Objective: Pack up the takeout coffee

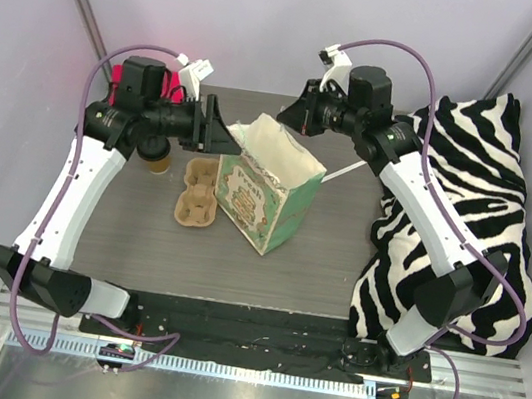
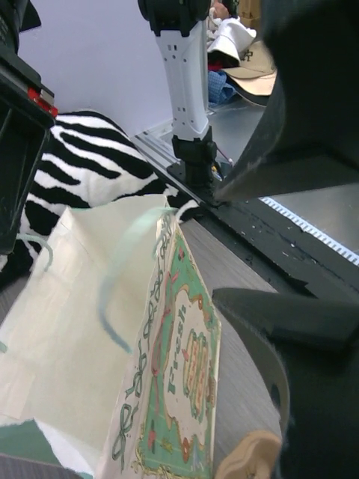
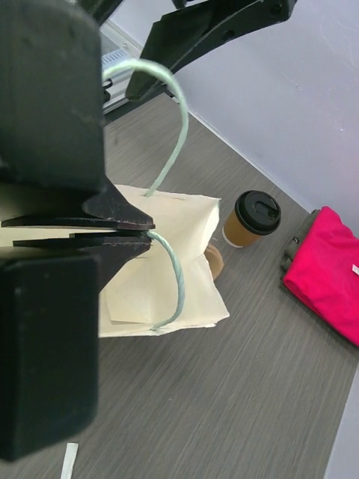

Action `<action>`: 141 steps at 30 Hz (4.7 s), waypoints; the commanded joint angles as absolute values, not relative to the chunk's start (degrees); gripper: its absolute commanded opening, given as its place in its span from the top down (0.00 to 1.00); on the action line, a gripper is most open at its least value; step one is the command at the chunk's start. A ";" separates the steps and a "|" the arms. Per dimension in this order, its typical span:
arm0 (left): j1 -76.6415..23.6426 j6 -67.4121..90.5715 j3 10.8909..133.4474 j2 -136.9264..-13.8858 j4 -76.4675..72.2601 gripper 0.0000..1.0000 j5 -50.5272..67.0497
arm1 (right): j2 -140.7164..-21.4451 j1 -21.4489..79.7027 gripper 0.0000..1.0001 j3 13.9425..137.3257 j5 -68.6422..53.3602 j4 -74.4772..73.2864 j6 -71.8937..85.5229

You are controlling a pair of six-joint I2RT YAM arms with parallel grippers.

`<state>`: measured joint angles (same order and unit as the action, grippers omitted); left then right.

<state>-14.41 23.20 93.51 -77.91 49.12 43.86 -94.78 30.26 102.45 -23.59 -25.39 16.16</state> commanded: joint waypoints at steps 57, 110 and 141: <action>-15.29 12.13 93.61 -89.29 53.53 1.00 42.72 | -82.09 14.94 0.99 83.15 -28.56 -33.84 13.36; -19.34 19.34 85.17 -97.73 41.13 1.00 42.28 | -84.99 15.82 0.99 70.58 -38.76 -23.64 19.86; -19.86 18.99 84.29 -99.84 41.84 1.00 41.57 | -84.64 16.17 0.99 67.85 -38.50 -23.47 19.34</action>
